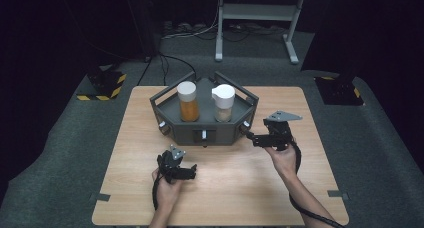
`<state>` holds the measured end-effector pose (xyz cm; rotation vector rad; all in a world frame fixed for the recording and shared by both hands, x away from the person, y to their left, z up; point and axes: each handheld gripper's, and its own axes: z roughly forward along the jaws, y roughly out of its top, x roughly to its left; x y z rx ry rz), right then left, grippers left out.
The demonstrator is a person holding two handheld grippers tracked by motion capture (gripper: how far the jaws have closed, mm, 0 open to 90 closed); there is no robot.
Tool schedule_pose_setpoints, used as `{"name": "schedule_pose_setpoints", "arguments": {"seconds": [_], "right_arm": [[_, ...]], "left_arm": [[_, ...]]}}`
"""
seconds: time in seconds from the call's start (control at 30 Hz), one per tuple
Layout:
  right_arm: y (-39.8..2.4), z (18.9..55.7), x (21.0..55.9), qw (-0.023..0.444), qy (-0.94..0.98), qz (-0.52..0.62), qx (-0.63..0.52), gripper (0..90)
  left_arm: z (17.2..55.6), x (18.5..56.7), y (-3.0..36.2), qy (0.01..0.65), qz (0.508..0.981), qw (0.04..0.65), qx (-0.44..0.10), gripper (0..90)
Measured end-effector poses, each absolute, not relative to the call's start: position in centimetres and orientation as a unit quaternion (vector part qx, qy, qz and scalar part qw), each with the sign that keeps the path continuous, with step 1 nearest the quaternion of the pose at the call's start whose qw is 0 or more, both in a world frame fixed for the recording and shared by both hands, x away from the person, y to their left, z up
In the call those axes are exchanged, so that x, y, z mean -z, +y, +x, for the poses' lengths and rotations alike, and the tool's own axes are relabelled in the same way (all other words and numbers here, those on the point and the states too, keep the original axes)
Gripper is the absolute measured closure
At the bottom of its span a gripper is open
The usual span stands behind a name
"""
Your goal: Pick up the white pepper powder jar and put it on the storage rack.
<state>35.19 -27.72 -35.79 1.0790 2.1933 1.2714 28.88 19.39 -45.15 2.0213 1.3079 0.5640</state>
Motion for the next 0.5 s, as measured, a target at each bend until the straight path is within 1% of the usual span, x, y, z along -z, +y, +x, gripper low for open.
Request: {"name": "schedule_pose_setpoints", "arguments": {"seconds": [0.5], "right_arm": [[-29.8, 33.7, 38.9, 0.182, 0.774, 0.415, -0.442, 11.8]], "left_arm": [[28.9, 45.2, 19.3, 0.501, 0.771, 0.328, -0.216, 2.0]]}}
